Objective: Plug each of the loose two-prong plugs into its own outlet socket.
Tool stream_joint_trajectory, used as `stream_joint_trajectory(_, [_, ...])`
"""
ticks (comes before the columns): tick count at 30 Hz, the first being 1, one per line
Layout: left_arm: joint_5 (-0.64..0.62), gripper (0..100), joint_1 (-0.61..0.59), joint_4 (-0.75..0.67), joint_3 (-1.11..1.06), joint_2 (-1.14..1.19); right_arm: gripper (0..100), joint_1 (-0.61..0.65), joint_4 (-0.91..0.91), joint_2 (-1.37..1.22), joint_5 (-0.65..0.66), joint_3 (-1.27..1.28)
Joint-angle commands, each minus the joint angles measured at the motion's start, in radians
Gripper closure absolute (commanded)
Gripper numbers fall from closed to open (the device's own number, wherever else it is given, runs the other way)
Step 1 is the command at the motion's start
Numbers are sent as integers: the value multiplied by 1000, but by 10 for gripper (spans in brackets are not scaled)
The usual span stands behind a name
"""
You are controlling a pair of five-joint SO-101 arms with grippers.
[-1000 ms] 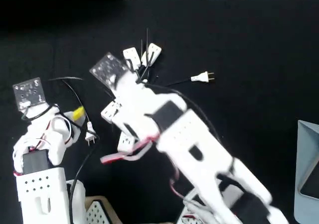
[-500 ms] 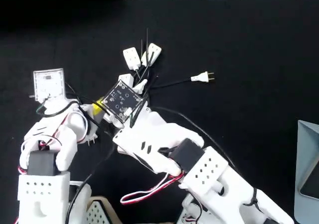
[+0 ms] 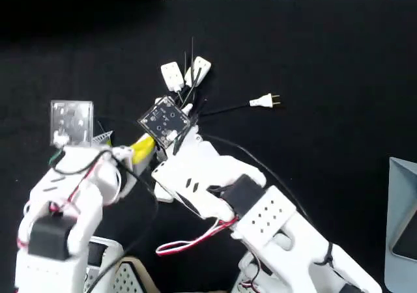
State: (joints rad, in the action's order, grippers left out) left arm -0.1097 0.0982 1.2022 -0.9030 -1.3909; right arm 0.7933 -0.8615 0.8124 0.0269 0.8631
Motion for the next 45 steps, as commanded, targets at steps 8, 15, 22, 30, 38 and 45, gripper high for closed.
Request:
stream_joint_trajectory(8, [32,703,-196,9,-122,-169,987,-15,241,-153,-52,50])
stream_joint_trajectory(15, [31,704,-421,8,-188,-169,987,-15,617,-358,-52,107])
stream_joint_trajectory(22, [31,704,-447,-38,-266,-169,987,-18,885,-545,-43,99])
stream_joint_trajectory(30, [31,704,-449,-43,-289,-169,987,-21,1086,-751,-41,99])
stream_joint_trajectory(38, [31,704,-450,-46,-305,-169,987,-71,1106,-805,34,104])
stream_joint_trajectory(45, [31,704,-450,-46,-305,-169,987,-69,1106,-812,32,97])
